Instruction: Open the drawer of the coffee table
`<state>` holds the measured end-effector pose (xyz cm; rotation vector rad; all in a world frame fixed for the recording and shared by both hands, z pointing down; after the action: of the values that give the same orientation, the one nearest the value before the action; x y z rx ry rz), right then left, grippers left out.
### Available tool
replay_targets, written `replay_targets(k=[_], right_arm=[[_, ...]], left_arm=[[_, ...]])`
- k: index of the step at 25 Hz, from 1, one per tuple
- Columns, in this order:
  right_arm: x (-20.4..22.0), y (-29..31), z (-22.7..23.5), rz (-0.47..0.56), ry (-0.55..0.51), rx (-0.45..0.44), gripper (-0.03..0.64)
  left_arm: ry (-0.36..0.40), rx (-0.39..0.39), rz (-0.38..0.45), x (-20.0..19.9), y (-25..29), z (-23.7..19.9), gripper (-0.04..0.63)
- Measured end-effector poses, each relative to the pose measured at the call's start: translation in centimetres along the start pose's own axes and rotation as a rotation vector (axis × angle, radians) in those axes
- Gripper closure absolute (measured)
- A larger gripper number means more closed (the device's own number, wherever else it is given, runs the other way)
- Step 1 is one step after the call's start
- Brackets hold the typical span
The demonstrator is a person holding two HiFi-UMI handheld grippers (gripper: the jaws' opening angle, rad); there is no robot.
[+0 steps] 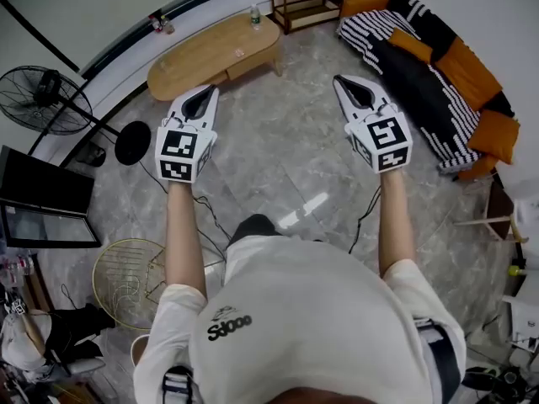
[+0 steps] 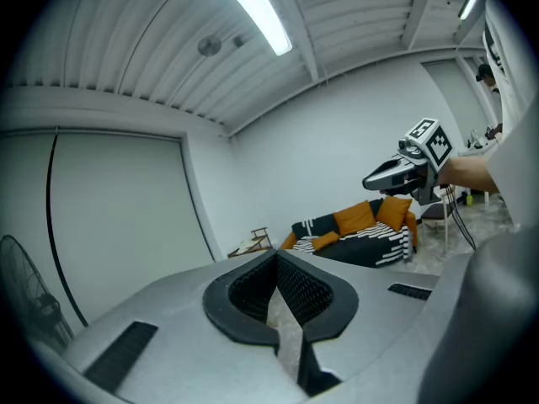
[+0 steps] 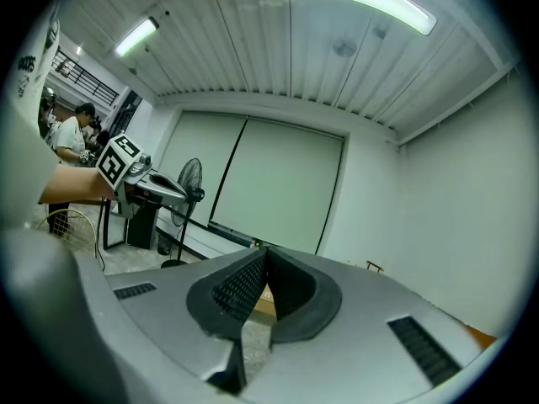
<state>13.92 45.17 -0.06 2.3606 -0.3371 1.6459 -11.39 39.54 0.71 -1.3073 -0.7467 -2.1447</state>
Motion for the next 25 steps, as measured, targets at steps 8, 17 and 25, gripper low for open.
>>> replay_targets(k=[8, 17, 25], right_arm=[[1.5, 1.9, 3.7, -0.003, 0.011, 0.028, 0.611], [4.1, 10.5, 7.5, -0.046, 0.000, 0.054, 0.611], [4.0, 22.4, 12.7, -0.071, -0.006, 0.074, 0.611]], left_arm=[[-0.014, 0.012, 0.005, 0.1, 4.3, -0.3, 0.578], [-0.021, 0.011, -0.007, 3.6, 13.2, -6.5, 0.578], [-0.035, 0.036, -0.002, 4.9, 23.5, -15.7, 0.578]])
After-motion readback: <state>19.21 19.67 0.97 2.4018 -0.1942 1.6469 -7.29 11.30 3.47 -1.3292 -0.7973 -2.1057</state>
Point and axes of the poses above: the fingertips, and each gripper's own axes: y forward along the fingers, z to its right, x out of its underside, the point moved 3 cm from there along -y, backward along the fingers, and after that the axes turned 3 degrees about x, right-handed, at the moved point
